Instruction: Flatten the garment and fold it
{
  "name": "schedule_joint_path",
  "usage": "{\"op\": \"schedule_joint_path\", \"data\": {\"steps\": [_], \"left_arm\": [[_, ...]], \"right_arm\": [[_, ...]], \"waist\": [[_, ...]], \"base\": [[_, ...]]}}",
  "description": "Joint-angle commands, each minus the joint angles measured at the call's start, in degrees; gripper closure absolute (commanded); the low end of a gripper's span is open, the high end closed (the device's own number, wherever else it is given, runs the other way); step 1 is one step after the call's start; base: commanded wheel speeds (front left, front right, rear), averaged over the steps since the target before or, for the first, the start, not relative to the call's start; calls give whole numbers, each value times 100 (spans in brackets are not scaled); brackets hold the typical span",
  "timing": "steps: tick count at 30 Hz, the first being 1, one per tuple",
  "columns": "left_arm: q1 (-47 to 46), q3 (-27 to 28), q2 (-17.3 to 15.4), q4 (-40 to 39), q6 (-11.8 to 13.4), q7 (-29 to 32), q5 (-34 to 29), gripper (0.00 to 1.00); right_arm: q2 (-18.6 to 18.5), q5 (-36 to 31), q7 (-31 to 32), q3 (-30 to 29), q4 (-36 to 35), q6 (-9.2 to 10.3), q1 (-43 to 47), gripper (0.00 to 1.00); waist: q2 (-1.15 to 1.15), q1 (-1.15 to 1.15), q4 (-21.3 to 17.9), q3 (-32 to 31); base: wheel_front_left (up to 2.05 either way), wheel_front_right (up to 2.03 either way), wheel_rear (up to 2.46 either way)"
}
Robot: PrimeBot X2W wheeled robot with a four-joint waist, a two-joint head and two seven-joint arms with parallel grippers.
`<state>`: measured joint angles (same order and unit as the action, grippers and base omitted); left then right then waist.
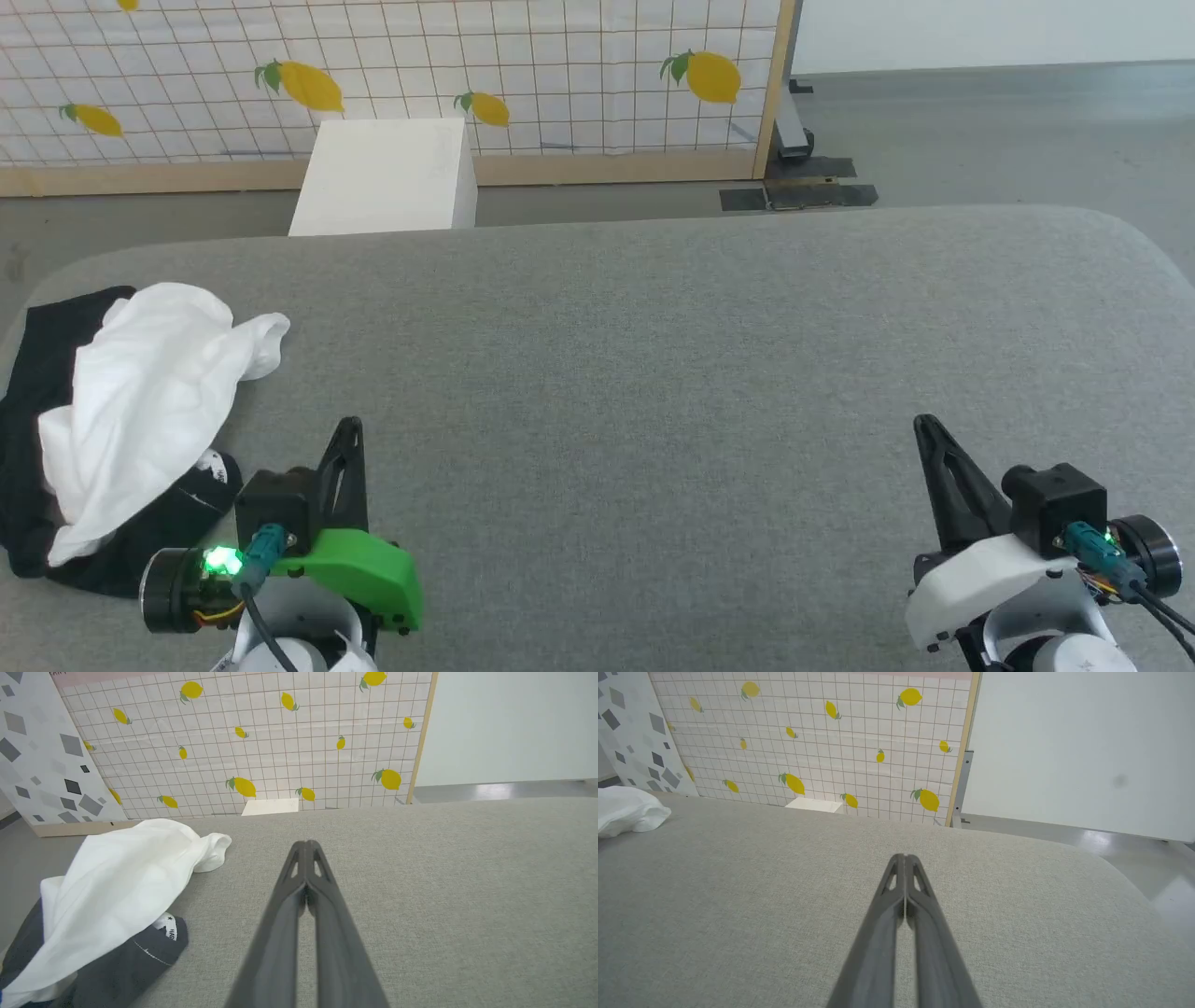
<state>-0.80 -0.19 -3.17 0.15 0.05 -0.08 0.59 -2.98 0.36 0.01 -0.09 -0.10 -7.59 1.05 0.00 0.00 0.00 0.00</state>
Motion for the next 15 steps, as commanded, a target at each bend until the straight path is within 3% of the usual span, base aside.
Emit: {"op": "schedule_joint_path", "data": {"steps": [1, 13, 14, 15], "left_arm": [[80, 19, 29, -15, -5, 8, -59, 100], [80, 19, 29, -15, -5, 8, -59, 100], [0, 0, 0, 0, 0, 0, 0, 0], [-2, -4, -2, 1, 1, -1, 3, 0]], "right_arm": [[11, -36, -1, 9, 10, 10, -105, 100], [11, -36, -1, 9, 10, 10, -105, 100], [0, 0, 0, 0, 0, 0, 0, 0], [0, 3, -1, -2, 0, 0, 3, 0]], "waist": [[0, 0, 0, 0], [0, 0, 0, 0], [0, 0, 0, 0], [0, 0, 0, 0]], "base": [[0, 0, 0], [0, 0, 0], [0, 0, 0], [0, 0, 0]]}}
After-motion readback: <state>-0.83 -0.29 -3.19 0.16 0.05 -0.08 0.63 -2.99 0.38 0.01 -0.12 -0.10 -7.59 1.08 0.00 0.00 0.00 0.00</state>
